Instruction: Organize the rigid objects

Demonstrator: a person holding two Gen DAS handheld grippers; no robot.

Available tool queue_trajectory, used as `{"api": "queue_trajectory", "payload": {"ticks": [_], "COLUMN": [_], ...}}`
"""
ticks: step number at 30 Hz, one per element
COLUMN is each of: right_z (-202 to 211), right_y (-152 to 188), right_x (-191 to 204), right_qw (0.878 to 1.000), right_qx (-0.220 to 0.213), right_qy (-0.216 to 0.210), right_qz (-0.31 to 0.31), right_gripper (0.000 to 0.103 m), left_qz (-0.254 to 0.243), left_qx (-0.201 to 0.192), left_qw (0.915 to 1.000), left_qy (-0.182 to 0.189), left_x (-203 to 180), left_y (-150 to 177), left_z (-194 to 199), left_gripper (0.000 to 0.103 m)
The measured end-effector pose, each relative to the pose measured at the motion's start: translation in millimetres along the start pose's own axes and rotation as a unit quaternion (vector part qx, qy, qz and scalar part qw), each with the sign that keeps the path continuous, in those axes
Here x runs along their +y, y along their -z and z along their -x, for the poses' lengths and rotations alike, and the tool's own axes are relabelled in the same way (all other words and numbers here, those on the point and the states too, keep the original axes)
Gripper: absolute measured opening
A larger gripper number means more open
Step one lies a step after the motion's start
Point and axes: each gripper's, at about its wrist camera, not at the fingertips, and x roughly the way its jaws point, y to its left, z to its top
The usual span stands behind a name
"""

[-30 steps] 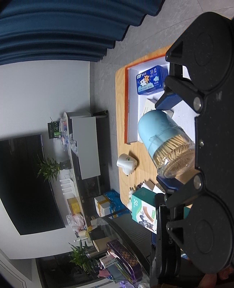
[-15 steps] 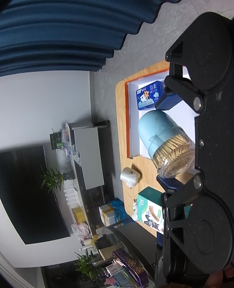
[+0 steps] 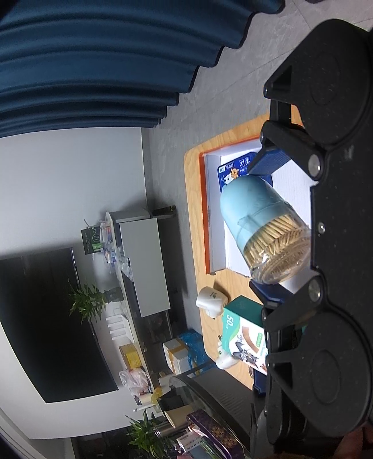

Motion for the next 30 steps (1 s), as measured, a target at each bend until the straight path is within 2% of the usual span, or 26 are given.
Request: {"api": "queue_trajectory", "payload": {"ticks": [14,30], "right_z": [-9,-36], "right_y": [-2,-4], "right_x": [-26,-36], "right_qw": [1.0,0.999], "right_qx": [0.002,0.022], "right_qy": [0.018,0.025], "right_qz": [-0.014,-0.012], "right_gripper": [0.093,0.093], "left_qz": [-0.019,-0.036], "left_qx": [0.015,0.033], "left_qw": [0.9996,0.9985], "left_qy": [0.014,0.026], "left_x": [-21,-36], "left_y": [1,3], "left_z": [-17,-34], "left_gripper": [0.072,0.072]}}
